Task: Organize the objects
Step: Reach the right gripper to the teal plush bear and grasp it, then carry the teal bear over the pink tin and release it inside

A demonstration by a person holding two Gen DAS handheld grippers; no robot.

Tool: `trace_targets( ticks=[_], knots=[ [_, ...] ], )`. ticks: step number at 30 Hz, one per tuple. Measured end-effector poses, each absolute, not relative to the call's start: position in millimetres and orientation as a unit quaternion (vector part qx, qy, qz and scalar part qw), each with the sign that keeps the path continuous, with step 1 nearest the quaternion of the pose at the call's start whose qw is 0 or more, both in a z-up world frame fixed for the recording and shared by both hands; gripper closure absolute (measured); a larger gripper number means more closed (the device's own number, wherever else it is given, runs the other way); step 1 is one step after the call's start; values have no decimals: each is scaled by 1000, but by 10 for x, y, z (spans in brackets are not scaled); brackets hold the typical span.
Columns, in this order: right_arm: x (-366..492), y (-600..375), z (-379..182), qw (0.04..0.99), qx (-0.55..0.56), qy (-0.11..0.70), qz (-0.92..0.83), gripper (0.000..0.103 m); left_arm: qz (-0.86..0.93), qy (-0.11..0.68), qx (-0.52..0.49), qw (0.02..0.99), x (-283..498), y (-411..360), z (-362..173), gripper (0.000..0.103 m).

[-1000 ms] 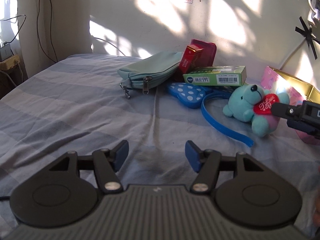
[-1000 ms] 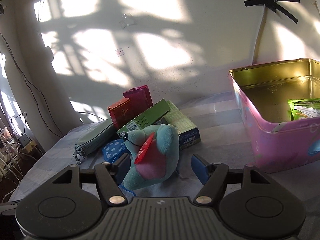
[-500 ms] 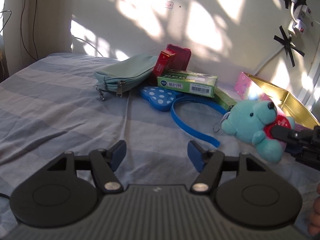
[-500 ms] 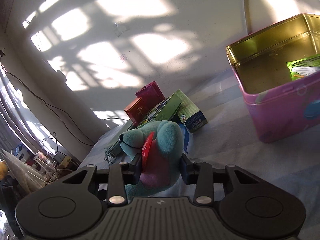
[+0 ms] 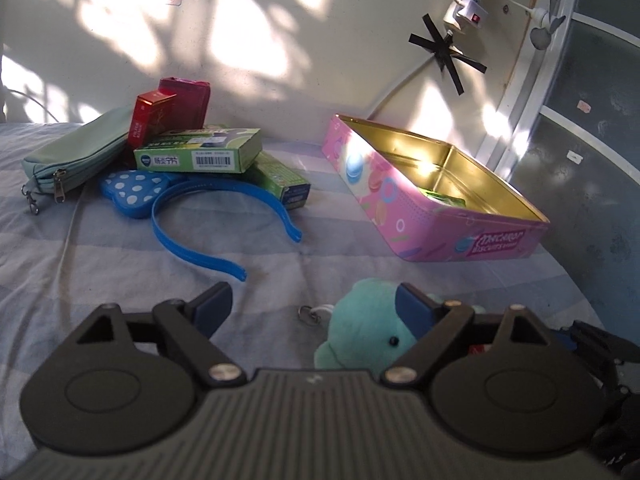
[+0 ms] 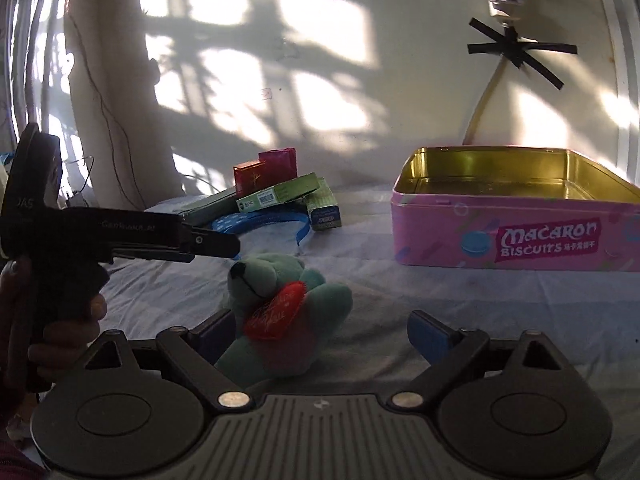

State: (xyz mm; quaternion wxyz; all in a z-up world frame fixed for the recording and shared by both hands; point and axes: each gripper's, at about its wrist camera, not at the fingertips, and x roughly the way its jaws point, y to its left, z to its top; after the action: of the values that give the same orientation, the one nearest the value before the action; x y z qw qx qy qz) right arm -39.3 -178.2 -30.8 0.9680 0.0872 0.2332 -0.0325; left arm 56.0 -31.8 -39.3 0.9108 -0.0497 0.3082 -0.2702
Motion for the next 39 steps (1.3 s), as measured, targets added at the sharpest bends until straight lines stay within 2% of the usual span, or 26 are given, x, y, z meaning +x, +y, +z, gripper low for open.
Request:
trace_targets(
  ticks=[7, 9, 10, 13, 14, 15, 17, 22, 30, 35, 39],
  knots=[
    [-62, -1695, -494, 958, 90, 269, -34, 13, -294, 332, -86, 892, 593, -366, -481, 6],
    [15, -1669, -530, 956, 84, 277, -46, 29, -308, 340, -103, 883, 595, -396, -513, 7],
    [24, -1688, -543, 955, 87, 278, -55, 41, -312, 341, -103, 880, 600, -419, -526, 10],
    [-61, -1784, -527, 955, 110, 271, -51, 53, -336, 349, -121, 866, 661, -459, -566, 33],
    [-88, -1817, -516, 955, 115, 270, -51, 56, -354, 361, -140, 851, 708, -466, -569, 49],
    [-143, -1843, -496, 955, 116, 267, -56, 57, -368, 371, -156, 838, 734, -488, -553, 54],
    [-249, -1864, -455, 958, 94, 257, -83, 58, -384, 369, -146, 834, 695, -620, -486, 57],
    [-578, -2121, -356, 956, 64, 244, -150, 58, -430, 345, -110, 827, 509, -1147, -381, 57],
    [-1016, -2635, -380, 937, 56, 252, -236, 58, -470, 354, -65, 806, 407, -1950, -547, 57],
    [-1072, -2764, -494, 936, 70, 255, -231, 58, -473, 366, -75, 798, 429, -2052, -654, 57],
    [-1039, -2826, -366, 947, 72, 221, -221, 58, -471, 354, -80, 804, 463, -2039, -446, 63]
  ],
)
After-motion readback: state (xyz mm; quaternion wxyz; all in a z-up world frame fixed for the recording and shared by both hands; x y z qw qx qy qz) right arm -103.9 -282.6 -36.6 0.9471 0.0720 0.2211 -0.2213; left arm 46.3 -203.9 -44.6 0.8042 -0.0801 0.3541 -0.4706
